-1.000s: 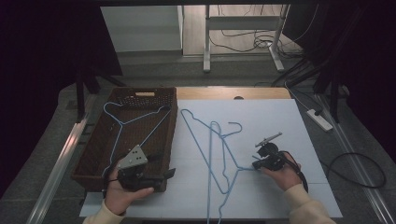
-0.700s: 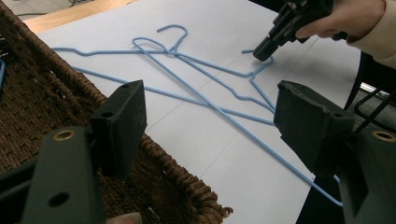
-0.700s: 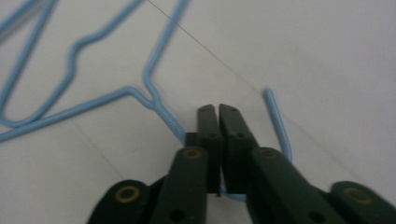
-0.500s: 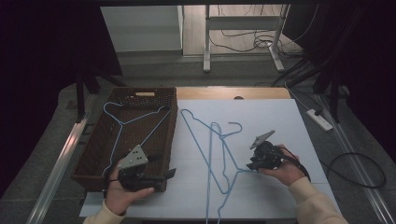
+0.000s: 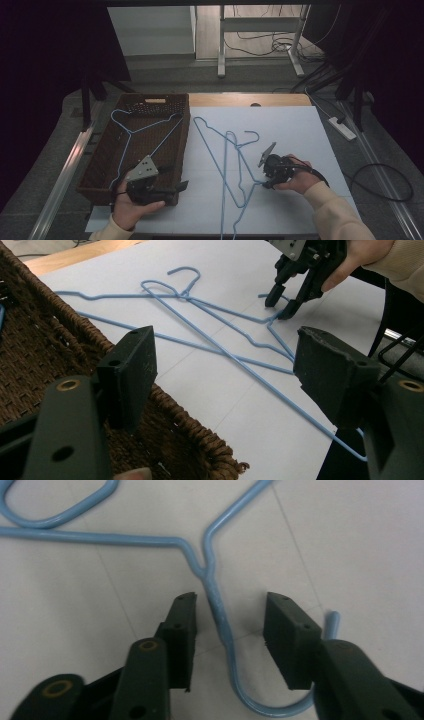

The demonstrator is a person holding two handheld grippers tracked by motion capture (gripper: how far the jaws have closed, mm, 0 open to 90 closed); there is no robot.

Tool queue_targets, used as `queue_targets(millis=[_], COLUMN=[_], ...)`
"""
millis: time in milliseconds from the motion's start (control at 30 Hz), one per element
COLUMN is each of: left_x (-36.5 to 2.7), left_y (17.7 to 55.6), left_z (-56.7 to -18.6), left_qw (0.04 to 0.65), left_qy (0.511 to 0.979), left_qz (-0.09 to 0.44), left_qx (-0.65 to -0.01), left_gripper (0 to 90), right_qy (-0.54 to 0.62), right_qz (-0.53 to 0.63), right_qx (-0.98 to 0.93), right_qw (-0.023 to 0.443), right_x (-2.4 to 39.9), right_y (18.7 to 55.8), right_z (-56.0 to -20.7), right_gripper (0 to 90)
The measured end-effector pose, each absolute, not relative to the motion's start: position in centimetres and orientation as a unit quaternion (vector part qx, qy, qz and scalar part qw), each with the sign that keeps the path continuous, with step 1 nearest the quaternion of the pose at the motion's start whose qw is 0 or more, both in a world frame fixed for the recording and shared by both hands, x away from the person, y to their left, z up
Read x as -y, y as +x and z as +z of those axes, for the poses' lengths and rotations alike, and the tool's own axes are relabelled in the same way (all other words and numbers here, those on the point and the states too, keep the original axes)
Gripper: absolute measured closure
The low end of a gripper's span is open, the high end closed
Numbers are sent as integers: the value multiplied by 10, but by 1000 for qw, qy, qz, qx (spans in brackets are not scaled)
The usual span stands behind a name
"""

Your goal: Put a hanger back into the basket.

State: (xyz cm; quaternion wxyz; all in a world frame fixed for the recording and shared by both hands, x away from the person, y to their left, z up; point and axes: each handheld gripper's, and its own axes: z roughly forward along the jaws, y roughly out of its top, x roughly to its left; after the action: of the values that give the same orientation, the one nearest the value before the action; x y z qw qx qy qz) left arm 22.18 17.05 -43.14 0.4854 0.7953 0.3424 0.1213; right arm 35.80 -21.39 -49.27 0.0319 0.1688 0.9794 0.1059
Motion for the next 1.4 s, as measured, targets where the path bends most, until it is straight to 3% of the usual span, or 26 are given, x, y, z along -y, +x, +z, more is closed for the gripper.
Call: queue_targets(millis=[167,233,433,933,1400], left_x=[-169,-169,-167,-136,-65], left_y=[221,220,219,217,225], left_z=[-431,-430,-430,-425,-431], left_qw=[485,486,485,468,408], left_qy=[797,796,798,819,865], left_qz=[121,122,120,111,88], left_qx=[-340,-339,-337,-312,-279], left_gripper=[258,258,258,263,265], right_qy=[151,138,111,131,133], right_qz=[84,59,41,63,81], right_qx=[-985,-988,-993,-989,-987], right_qw=[24,19,25,27,41], right_x=[208,200,194,198,192], right_y=[360,360,356,353,351], right_z=[-492,-491,-491,-474,-454], right_gripper=[681,795,865,868,867])
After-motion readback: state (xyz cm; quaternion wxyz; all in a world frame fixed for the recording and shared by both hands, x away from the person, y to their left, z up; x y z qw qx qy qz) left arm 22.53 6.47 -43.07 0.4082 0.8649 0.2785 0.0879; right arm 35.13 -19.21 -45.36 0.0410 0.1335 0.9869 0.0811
